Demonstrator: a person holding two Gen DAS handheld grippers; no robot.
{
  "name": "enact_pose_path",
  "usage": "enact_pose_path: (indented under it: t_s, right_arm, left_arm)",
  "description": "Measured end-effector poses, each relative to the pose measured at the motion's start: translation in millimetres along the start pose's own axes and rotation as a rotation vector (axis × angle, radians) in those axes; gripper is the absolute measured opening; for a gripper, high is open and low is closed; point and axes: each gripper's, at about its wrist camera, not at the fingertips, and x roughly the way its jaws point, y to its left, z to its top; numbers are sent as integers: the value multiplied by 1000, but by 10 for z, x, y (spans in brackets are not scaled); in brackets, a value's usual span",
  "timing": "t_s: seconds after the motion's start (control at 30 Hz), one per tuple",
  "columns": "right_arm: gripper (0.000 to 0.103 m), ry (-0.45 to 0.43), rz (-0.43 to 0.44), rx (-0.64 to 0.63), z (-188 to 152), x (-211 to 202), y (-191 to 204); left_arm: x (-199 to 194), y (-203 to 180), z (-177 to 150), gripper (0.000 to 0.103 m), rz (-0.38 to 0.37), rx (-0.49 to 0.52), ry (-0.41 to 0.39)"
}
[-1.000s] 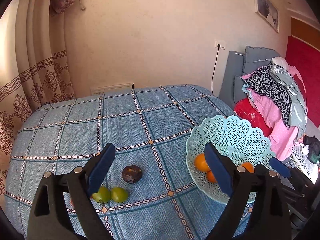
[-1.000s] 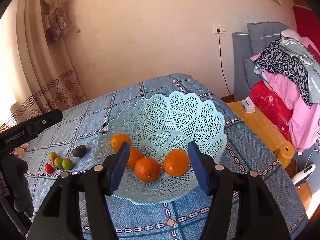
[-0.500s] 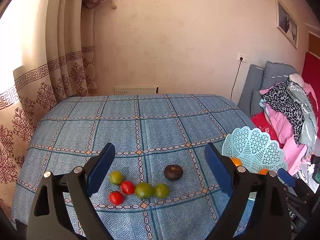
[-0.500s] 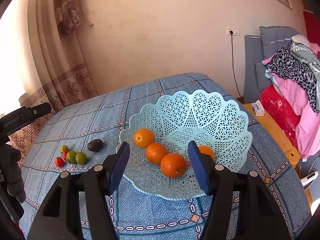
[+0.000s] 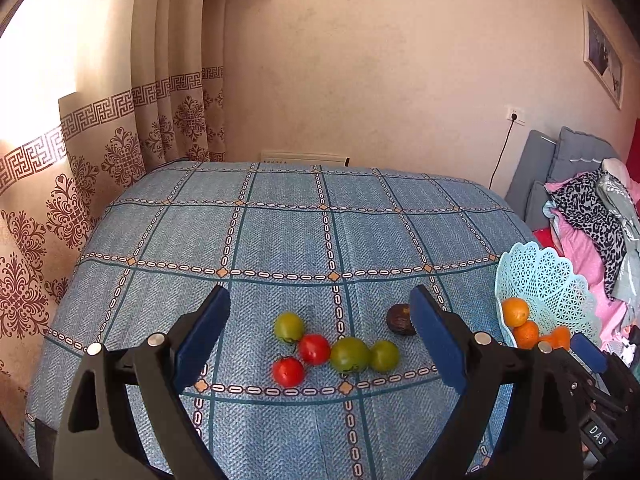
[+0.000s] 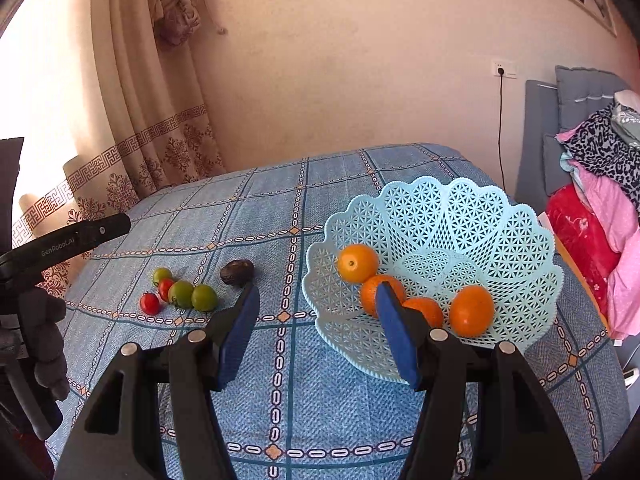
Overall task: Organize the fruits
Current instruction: 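Move both open tools back toward the tomatoes, limes and avocado, then close the left tool around the red tomato in front of the pile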
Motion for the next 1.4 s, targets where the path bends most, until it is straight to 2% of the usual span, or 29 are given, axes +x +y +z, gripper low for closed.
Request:
enact_pose_path:
  t_s: [0.3, 0.67, 0.73, 1.0, 1.07, 1.13, 1.2, 1.23, 1.4]
  right_arm:
    - [61, 41, 44, -47, -53, 93, 233]
    - [61, 95, 79, -92, -167, 216, 466]
    - [61, 100, 81, -95, -178, 232, 485]
    - [61, 124, 91, -110, -240, 301, 578]
    - [61, 130, 95, -117, -258, 316, 604]
    - [61, 137, 99, -119, -268, 338, 620]
    - [61, 146, 106, -114, -275, 364, 624]
    - [61, 149, 108, -112, -279, 373, 626]
    - [61, 159, 113, -121, -277, 424, 651]
  left_arm:
    - [210, 165, -172, 91, 48, -15, 52]
    - [470, 281, -415, 66, 57, -21, 146]
    - [502, 291, -452, 56, 52, -18, 161]
    - [604, 289, -579, 54, 10, -5, 211]
    - [637, 302, -597, 48, 4, -6, 223]
    - [675, 312, -619, 35, 2, -6, 239]
    - [703, 329, -637, 33, -2, -13, 245]
    - [699, 329, -636, 27, -4, -13, 243]
    - [645, 316, -610, 27, -18, -20, 231]
